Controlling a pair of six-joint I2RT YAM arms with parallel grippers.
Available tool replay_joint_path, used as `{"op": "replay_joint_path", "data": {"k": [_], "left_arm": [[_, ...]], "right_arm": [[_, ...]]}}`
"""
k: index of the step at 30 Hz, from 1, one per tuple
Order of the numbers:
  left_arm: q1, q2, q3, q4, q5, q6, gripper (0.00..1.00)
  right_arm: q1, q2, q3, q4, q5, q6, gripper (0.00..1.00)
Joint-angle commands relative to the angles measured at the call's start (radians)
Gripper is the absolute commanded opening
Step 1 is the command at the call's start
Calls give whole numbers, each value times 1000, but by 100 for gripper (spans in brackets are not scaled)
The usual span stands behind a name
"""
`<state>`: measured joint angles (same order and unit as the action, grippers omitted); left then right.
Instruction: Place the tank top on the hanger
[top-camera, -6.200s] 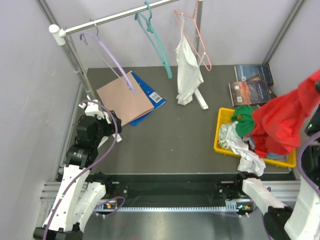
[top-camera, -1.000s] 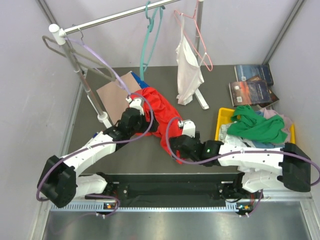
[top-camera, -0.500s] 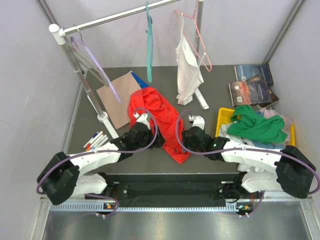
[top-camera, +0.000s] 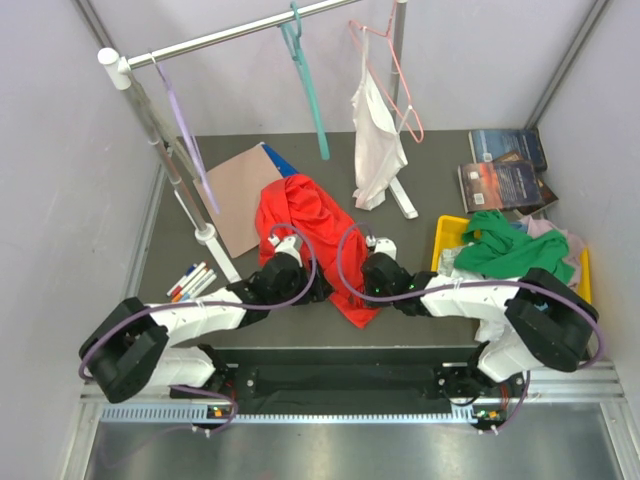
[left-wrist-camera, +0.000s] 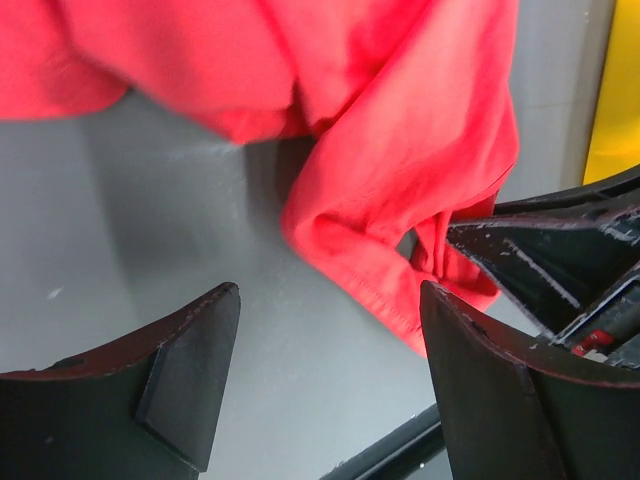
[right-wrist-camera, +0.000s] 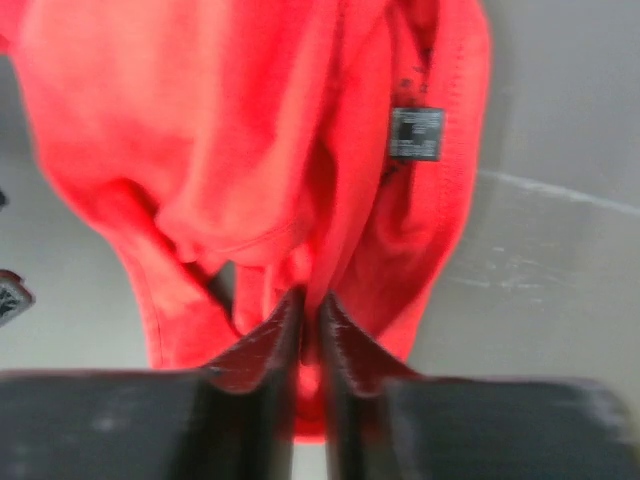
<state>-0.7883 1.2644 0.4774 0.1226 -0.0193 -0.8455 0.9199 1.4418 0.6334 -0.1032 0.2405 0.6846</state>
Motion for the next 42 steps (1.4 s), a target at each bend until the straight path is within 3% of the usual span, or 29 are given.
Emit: {"op": "replay_joint_path", "data": {"k": [1,8,14,17,18,21,24,30,34,42], "left_arm": [[-6,-88,-45,2,-37,-36,77],[-9,-284,-95,-155,-94,-58,77],[-8,-453,-118,-339,-172,-76,77],[-9,-499,-131,-399,-185,-86,77],[-8,-503,-137,-408,-186,-87,77],[-8,-516,-149,-428,-195,-92,77],[-8,-511,-163,-410,-188,-93,77],[-8,-478,-189,-327,-131,-109,72],[-8,-474,-215,-275,-108,-136,66],[-8,-459,-315,-71,-18,-205,61]], "right_arm": [[36,2,26,85,-78,27,1],[209,89,146,180,-165,78,0],[250,218,302,194,-236,98,1],[229,197,328,110,-176,63,31],[218,180,312,106,-167,56,51],[151,71,229,83,-158,47,70],[73,-23,152,94,-138,29,77],[-67,-38,126,83,-167,-49,65],[-81,-11,137,91,-171,-62,57],[-81,11,101,131,-184,-17,54]]}}
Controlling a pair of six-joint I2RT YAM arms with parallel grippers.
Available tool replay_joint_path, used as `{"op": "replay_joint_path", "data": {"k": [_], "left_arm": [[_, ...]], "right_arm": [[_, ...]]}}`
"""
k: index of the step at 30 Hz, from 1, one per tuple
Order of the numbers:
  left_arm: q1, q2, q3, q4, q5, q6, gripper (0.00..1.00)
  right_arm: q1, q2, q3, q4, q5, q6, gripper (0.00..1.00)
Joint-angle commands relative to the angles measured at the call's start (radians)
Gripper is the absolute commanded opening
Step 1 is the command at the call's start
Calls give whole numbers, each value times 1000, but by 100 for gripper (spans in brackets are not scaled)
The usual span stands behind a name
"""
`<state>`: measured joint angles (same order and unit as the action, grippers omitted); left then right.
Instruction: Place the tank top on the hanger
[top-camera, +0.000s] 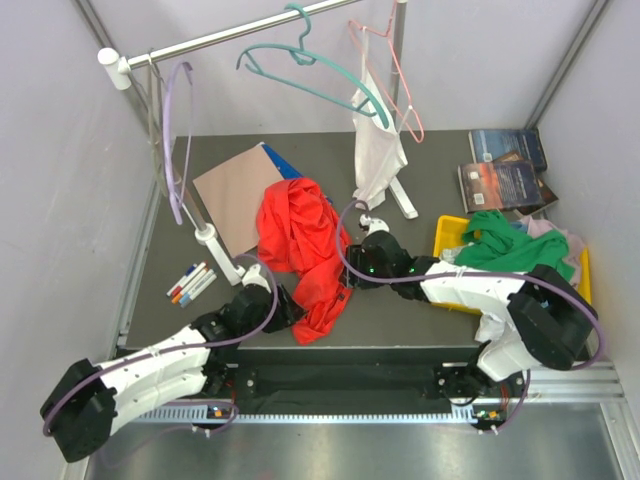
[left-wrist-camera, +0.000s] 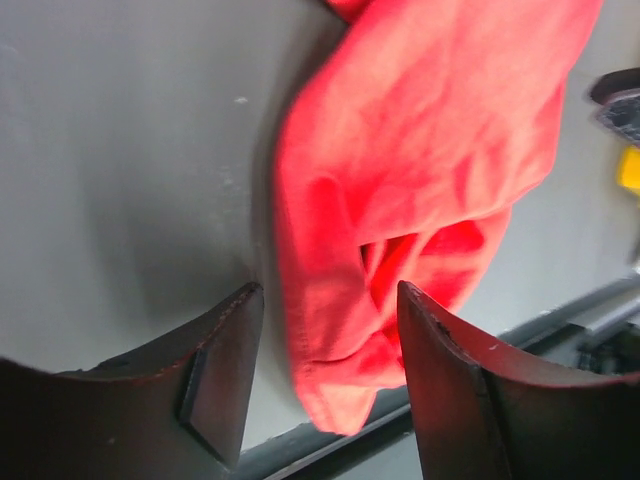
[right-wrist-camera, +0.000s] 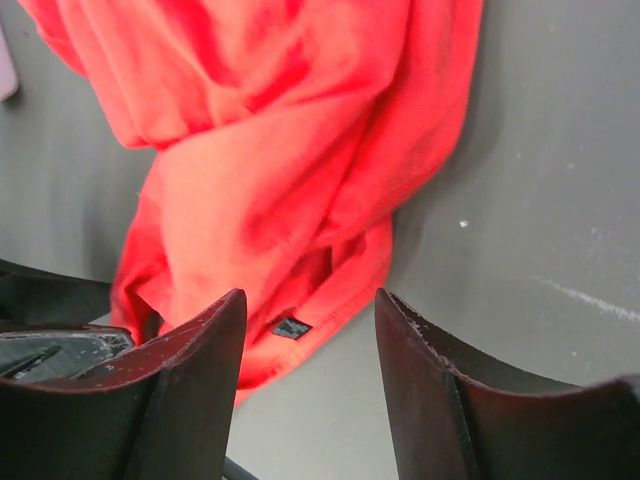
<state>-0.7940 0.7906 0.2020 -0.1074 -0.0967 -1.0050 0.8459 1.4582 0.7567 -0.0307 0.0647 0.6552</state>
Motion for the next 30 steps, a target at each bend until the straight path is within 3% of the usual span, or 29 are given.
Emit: {"op": "replay_joint_path", "data": {"k": [1,4,5,6,7,12,17,21,26,30], "left_arm": [[-4,16,-49,219,69,-59,60],[-4,28,-76,299,92,-64,45],[-2,33,-63,308,92,-54,17],[-2,32,-46,284,91,-41,5],[-4,16,-23,246,69,-8,0],[-2,-149,178,-137,-192,133,0],[-2,-312,339,-435,-443,169,0],[-2,-459,346,-474,-514,224,0],[-2,-488,402,-616,-587,223,0],[-2,-511,415,-609,-577,235,0]], "right_arm": [[-10,-7,-26,58,-5,12,54],[-21,-15,-33,58,0,9,54],[-24,-15,-34,57,0,9,54],[-28,-15,-33,57,-2,3,54],[-37,-16,-30,57,0,0,54],[-71,10,-5,58,-8,-28,52],[-103,22,26,69,-40,-51,53],[-105,31,33,129,-104,-98,56],[-103,71,50,166,-117,-182,60],[-103,120,96,199,-143,-233,61]]}}
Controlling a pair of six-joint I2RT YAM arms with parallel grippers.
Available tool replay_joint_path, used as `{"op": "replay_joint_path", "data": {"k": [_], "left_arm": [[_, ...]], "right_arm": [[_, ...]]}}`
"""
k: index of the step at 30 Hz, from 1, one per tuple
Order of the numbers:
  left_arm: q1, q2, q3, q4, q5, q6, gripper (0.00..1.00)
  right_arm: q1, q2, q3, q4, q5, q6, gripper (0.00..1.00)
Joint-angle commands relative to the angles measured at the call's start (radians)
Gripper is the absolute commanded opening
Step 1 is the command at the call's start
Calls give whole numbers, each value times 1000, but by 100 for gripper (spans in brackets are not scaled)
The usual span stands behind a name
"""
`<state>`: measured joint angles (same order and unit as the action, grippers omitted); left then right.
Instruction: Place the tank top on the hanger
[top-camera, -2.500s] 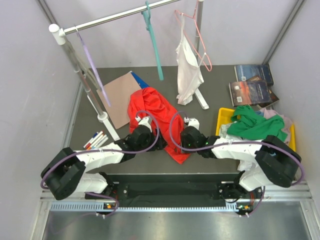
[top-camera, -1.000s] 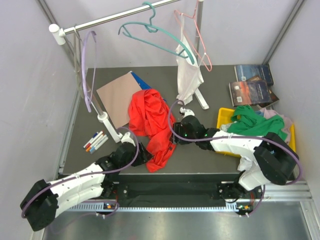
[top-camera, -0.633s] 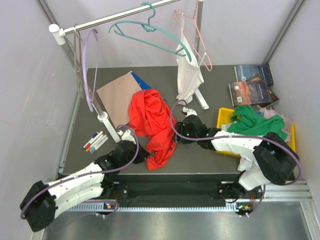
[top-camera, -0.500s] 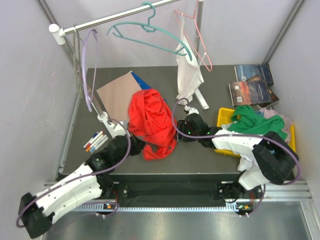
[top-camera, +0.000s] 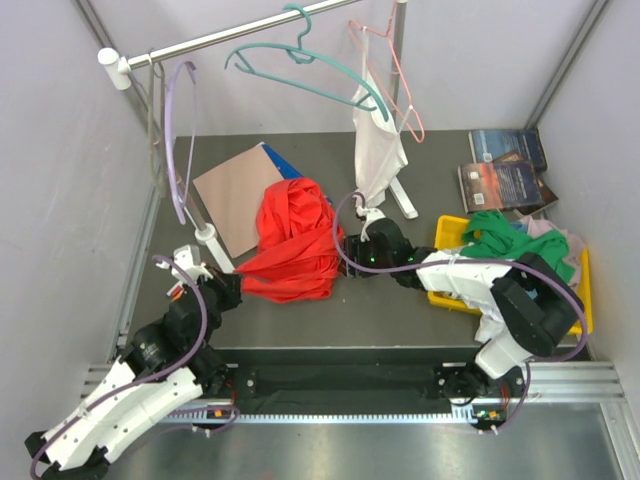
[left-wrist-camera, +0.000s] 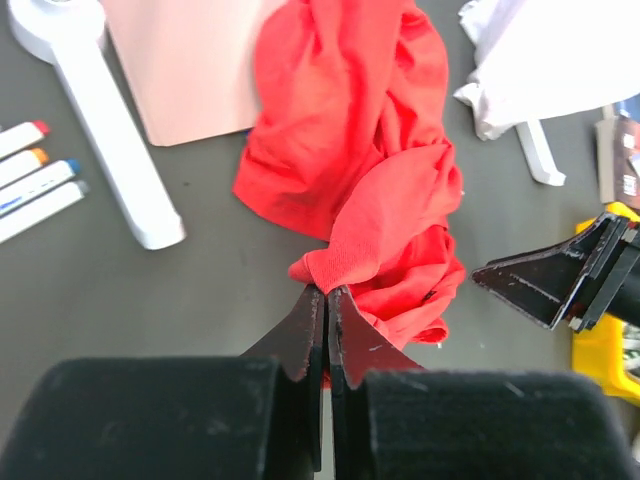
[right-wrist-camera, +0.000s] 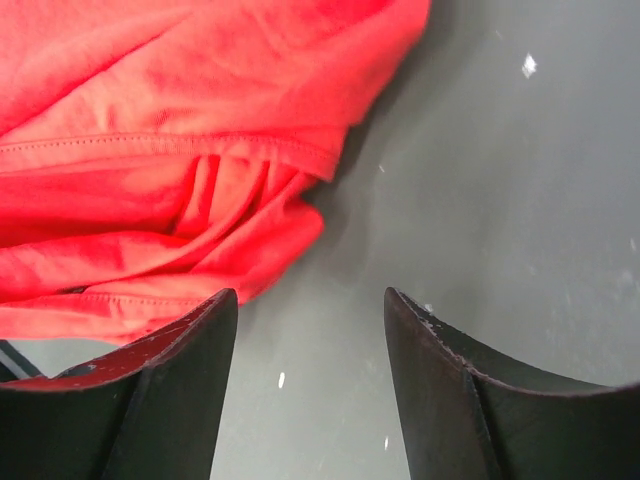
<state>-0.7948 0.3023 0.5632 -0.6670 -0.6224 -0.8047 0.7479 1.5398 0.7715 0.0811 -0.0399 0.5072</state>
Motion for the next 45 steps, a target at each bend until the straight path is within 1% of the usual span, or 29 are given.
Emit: {"op": "replay_joint_path", "data": {"k": [1,7,8,14,19,22,24,25,26,28,29,31,33,36,38,39,41,42,43,44,45], "left_arm": [[-1,-25,59,-55,-56,33,0],[-3,-26,63,-59,-46,36,0],[-1,-28,63,-59,-45,36,0],[-1,-29,64,-56,-37,39,0],[-3,-28,61,-40,-33,56,0],[-1,-22,66,-36,-23,73,0],[-1,-16,69,-31,-22,87,0],[-1,-12,73,-28,-22,93,0],[-1,-9,76,-28,-22,98,0],[-1,1,86,-28,-23,110,0],[-3,9,89,-28,-23,114,0],[-1,15,93,-23,-23,130,0],[-1,24,96,-13,-25,148,0],[-1,52,99,21,-23,191,0],[-1,98,102,38,-22,225,0],[-1,118,109,49,-20,237,0],[-1,179,115,98,-8,268,0],[-1,202,125,121,-4,301,0],[-1,227,135,177,10,323,0],[-1,277,145,199,18,367,0],[-1,303,177,219,24,387,0]], "right_arm": [[-4,57,94,91,-38,-96,61],[4,91,136,183,-40,-150,62],[7,100,153,192,-37,-169,65],[25,201,238,184,-64,-220,68],[45,262,270,197,-94,-272,66],[47,281,299,180,-107,-315,59],[47,283,319,164,-112,-346,48],[47,286,321,161,-114,-355,41],[47,287,327,157,-109,-370,26],[47,290,342,141,-91,-383,17],[47,290,345,125,-83,-395,8],[47,280,342,118,-58,-404,0],[44,264,339,92,-29,-411,0],[31,191,298,59,35,-400,0],[24,99,241,28,98,-386,0],[21,27,220,14,124,-383,0],[18,-54,163,-42,205,-378,0],[16,-134,151,-69,231,-380,0],[16,-174,138,-137,288,-386,0],[15,-214,138,-174,320,-388,0],[16,-290,143,-210,343,-389,0]]}}
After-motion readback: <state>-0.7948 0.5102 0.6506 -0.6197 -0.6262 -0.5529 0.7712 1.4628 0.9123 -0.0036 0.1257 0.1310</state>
